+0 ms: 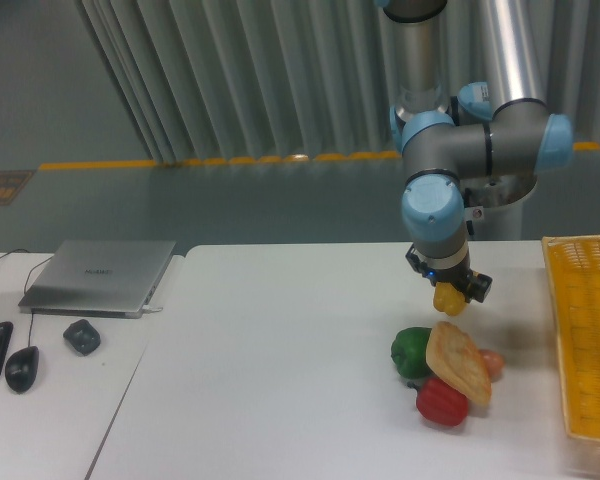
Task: Place the yellow pepper on the table
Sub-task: 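Lower the yellow pepper onto the table beside the bread slice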
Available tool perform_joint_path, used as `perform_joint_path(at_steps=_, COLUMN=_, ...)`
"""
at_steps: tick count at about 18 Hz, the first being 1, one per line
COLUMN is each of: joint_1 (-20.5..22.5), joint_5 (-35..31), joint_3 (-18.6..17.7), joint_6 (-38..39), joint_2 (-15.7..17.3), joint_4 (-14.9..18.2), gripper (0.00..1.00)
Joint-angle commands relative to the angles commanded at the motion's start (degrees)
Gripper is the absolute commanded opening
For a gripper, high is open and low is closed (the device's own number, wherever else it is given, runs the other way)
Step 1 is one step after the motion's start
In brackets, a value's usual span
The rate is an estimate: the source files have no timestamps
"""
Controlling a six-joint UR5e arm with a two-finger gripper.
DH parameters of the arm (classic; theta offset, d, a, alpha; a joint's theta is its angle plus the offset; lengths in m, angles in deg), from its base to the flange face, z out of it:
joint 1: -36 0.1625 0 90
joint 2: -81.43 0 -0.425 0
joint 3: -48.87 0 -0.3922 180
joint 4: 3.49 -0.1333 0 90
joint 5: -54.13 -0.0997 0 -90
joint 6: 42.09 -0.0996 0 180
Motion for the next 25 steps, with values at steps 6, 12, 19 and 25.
perform_joint_path(at_steps=6, joint_1=-1.4, joint_5=-1.0, joint_3=-0.7, joint_6=2.2, joint_2=0.1, joint_4=-3.9, gripper=0.57)
perform_joint_path(at_steps=12, joint_1=-2.3, joint_5=-4.1, joint_3=-0.3, joint_6=4.4, joint_2=-0.3, joint_4=-4.0, gripper=0.60)
perform_joint_path(at_steps=19, joint_1=-4.2, joint_5=-8.7, joint_3=-0.7, joint_6=6.3, joint_2=-1.1, joint_4=-6.1, gripper=0.61)
perform_joint_path(at_steps=25, joint_1=-4.7, joint_5=-9.1, joint_3=-0.4, joint_6=8.0, joint_2=-1.4, joint_4=-8.4, gripper=0.60)
